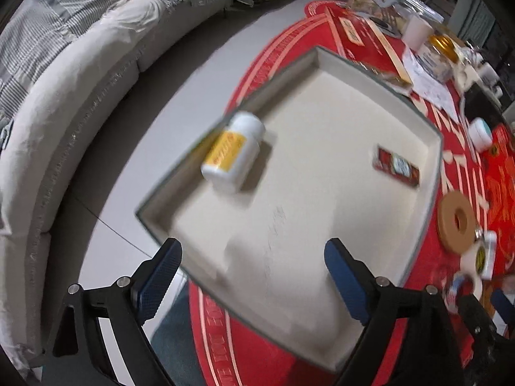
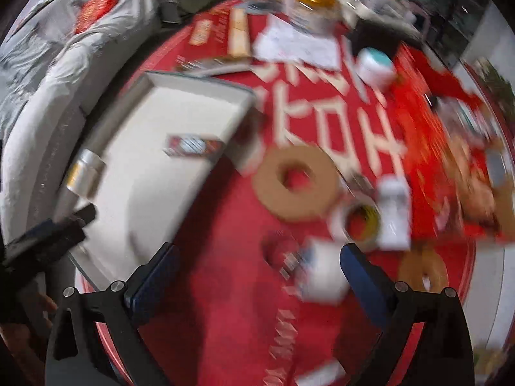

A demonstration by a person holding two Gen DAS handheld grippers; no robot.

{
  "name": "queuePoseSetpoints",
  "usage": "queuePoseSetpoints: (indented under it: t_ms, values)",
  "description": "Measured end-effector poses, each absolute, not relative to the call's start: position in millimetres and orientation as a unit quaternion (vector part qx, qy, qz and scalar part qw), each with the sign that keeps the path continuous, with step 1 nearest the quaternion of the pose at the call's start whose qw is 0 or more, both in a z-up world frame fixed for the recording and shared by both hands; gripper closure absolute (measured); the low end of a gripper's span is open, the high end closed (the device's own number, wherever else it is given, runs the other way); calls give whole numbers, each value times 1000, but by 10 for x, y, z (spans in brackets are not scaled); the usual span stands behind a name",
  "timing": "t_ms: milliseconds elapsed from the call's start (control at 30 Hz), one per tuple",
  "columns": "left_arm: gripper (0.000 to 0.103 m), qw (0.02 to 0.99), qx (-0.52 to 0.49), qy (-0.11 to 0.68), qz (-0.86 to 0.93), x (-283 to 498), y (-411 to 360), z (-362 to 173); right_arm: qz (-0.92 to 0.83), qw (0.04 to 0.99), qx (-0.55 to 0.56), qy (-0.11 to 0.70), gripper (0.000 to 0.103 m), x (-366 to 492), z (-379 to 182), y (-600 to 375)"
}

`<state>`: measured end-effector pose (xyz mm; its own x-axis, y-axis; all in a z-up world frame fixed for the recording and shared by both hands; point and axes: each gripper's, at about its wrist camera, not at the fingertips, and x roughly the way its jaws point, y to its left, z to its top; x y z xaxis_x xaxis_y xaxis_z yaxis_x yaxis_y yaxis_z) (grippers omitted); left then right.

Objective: Organize rigid objects
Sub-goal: 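Open both grippers to drop the bottle and card box into the tray, then move the left gripper to the masking tape roll while the right gripper approaches the white eraser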

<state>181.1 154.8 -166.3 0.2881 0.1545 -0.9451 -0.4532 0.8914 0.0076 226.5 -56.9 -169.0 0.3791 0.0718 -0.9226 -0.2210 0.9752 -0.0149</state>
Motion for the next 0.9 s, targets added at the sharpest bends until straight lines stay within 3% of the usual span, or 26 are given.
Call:
queuePoseSetpoints:
  t_ms: [233,567,733,800,900]
  values:
    - [11,785,-121,584,169,1586,1249,-1752,32,817,-11,575,3,2158,-1962,-1142]
    - [11,791,-85,586,152,1452,1015,-1717,47,819,-13,572,4,2290,-2073,-1006]
    - [11,791,-80,589,145,1402,914,-1729,64,809,-9,584,41,2287,-2117,-944]
    - [11,791,-75,591,143,1380,877,-1736,67,805,-2,589,63,2264,-2132,-952]
    - [11,789,-69,595,138,1354,830,-1757,79,802,-5,593,71,2177,-2135,-961]
